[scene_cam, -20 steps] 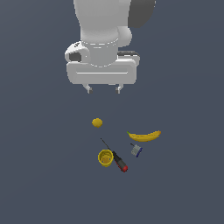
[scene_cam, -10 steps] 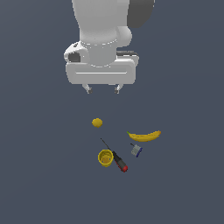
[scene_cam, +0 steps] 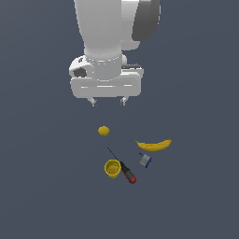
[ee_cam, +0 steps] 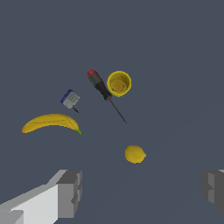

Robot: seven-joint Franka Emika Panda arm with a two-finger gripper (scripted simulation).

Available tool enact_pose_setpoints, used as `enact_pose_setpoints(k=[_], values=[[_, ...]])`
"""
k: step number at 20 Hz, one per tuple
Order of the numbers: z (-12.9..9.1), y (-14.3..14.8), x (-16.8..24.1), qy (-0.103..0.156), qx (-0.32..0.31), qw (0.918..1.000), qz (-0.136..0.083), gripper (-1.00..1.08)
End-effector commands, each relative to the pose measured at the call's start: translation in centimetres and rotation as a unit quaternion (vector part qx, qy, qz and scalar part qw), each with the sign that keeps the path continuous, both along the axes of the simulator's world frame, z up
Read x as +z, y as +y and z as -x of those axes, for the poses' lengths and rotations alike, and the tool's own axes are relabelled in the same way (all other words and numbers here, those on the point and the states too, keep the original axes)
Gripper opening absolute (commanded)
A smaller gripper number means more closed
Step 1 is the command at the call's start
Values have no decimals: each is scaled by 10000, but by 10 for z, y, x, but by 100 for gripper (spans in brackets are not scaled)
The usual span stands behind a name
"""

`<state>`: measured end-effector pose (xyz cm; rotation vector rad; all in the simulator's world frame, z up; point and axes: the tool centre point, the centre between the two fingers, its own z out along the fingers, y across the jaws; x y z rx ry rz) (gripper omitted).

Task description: Pick up a designated object from a clutter of objects.

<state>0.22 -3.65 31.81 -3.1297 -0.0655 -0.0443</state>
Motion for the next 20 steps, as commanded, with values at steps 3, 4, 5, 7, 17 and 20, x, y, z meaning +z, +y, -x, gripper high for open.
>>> enact_pose_setpoints(k=[3, 4, 5, 7, 17, 20], values=[[1, -6, -23, 12, 282, 9996, 23, 100], [1, -8, -30, 14, 361, 9993, 28, 100], [1, -9, -37, 17, 445, 9990, 34, 100], [3, -13, -52, 24, 631, 9980, 47, 100], [22, -33, -135, 67, 1720, 9850, 98, 100], [31, -38, -159, 80, 2049, 9787, 105, 100]])
